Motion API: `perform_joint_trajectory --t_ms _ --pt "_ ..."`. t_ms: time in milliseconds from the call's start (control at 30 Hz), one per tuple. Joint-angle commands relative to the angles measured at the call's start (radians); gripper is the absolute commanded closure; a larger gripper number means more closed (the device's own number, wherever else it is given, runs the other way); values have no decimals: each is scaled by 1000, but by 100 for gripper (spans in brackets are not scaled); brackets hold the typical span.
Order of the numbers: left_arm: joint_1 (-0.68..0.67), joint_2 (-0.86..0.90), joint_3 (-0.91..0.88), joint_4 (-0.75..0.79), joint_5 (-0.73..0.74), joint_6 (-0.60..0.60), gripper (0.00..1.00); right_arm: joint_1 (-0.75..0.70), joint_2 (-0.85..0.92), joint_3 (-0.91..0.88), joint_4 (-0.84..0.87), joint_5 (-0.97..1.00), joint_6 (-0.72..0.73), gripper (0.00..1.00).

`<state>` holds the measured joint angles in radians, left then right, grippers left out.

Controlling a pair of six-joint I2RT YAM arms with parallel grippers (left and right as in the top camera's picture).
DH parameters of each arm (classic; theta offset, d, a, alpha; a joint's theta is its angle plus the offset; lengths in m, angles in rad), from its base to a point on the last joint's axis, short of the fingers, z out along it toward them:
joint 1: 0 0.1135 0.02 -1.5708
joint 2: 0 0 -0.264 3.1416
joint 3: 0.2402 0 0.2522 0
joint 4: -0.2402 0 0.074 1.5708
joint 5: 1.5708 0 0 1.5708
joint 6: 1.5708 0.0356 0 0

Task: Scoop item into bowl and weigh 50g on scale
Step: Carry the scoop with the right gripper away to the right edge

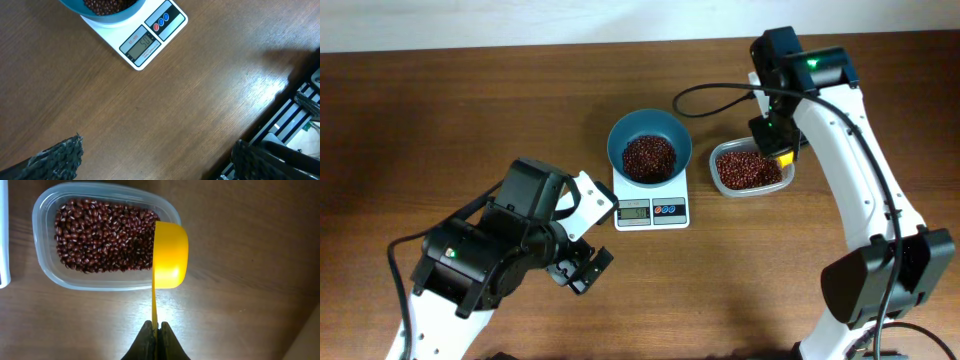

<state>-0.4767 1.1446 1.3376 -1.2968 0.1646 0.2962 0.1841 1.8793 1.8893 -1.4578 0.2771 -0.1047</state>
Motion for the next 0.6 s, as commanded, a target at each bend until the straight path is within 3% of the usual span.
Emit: perform_joint_trajectory --t_ms 0,167,433,567 --pt "2 2 -4 2 -4 15 1 -1 -26 19 8 31 8 96" --pt "2 2 -4 1 -4 15 1 -8 -26 37 26 30 32 96" --pt "2 2 -4 1 -4 15 1 -138 -79 328 -30 -65 62 96" --pt "2 2 -4 2 -4 15 1 -206 -155 355 -55 -70 100 96"
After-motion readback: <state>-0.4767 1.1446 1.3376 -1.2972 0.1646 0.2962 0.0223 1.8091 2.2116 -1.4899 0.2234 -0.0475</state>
